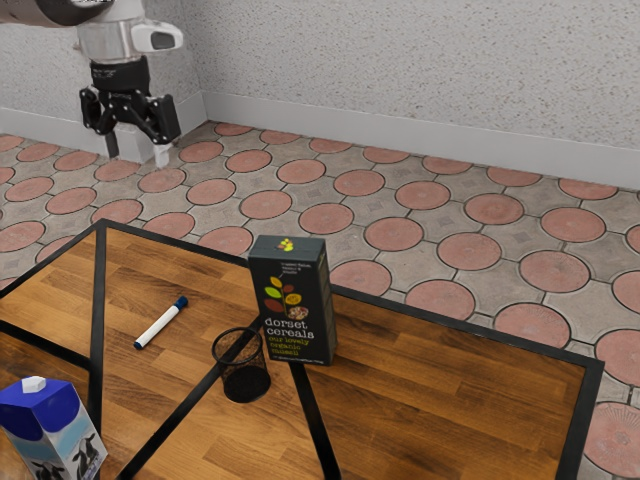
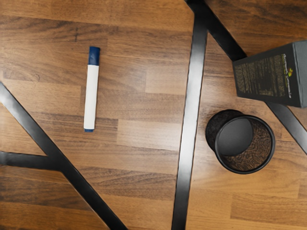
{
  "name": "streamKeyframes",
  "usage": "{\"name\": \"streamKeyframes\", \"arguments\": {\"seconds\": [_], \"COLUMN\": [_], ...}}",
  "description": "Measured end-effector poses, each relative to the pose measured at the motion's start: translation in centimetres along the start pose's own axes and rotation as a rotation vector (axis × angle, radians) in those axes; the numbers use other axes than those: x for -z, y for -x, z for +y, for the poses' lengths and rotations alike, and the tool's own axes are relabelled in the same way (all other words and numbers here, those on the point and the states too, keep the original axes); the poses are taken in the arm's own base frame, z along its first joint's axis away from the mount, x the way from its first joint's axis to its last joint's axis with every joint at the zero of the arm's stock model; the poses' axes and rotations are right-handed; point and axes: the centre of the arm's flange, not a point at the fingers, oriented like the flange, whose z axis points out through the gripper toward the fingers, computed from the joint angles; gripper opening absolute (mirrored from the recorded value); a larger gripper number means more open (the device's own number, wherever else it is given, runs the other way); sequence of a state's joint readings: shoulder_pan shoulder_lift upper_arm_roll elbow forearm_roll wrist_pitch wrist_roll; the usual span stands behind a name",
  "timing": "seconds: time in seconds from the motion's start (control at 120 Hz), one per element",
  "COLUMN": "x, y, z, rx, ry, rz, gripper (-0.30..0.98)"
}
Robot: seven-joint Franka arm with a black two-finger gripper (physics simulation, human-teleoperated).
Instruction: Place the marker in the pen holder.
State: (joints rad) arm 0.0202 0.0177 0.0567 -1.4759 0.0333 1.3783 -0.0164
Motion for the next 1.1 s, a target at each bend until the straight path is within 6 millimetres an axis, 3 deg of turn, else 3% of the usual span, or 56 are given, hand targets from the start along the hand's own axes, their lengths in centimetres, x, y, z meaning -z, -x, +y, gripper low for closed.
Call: {"name": "streamKeyframes", "arguments": {"seconds": [0.133, 0.242, 0.333, 0.442, 0.517, 0.625, 0.95, 1.1], "x": [-0.1, -6.2, -9.6, -16.3, -20.7, -25.2, -35.0, -36.9], "y": [0.0, -0.4, -0.3, 0.0, -0.1, -1.4, -5.2, -8.5], "z": [-0.3, -1.0, -4.0, -7.2, -7.8, -8.1, -9.7, -11.2], "rx": [0.007, 0.017, 0.076, 0.143, 0.163, 0.183, 0.207, 0.189], "ry": [-0.028, -0.032, -0.026, -0.015, -0.001, 0.015, 0.023, 0.007], "rz": [0.074, 0.034, 0.022, -0.008, -0.016, -0.006, 0.024, 0.077], "gripper": [0.69, 0.69, 0.69, 0.69, 0.69, 0.68, 0.68, 0.68]}}
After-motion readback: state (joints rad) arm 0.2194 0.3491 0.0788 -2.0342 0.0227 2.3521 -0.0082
